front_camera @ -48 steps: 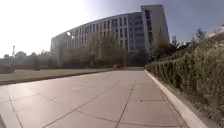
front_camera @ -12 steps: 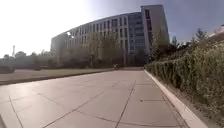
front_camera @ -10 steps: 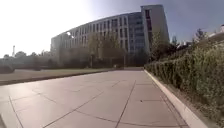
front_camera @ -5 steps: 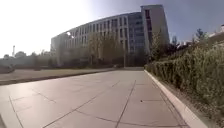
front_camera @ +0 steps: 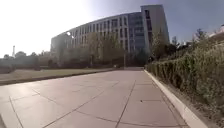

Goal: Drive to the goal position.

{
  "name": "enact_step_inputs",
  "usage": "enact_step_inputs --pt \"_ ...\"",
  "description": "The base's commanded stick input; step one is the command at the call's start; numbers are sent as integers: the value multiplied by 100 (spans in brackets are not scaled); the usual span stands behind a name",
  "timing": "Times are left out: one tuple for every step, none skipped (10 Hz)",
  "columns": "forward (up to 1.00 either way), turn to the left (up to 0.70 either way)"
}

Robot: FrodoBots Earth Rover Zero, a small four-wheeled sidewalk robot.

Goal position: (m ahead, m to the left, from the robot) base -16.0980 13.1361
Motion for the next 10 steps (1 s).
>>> enact_step_inputs --pt "4 0" --pt "4 0" --pt "4 0" --pt "4 0" --pt "4 0" --pt "4 0" --pt "4 0" --pt "4 0" --pt "4 0" --pt "4 0"
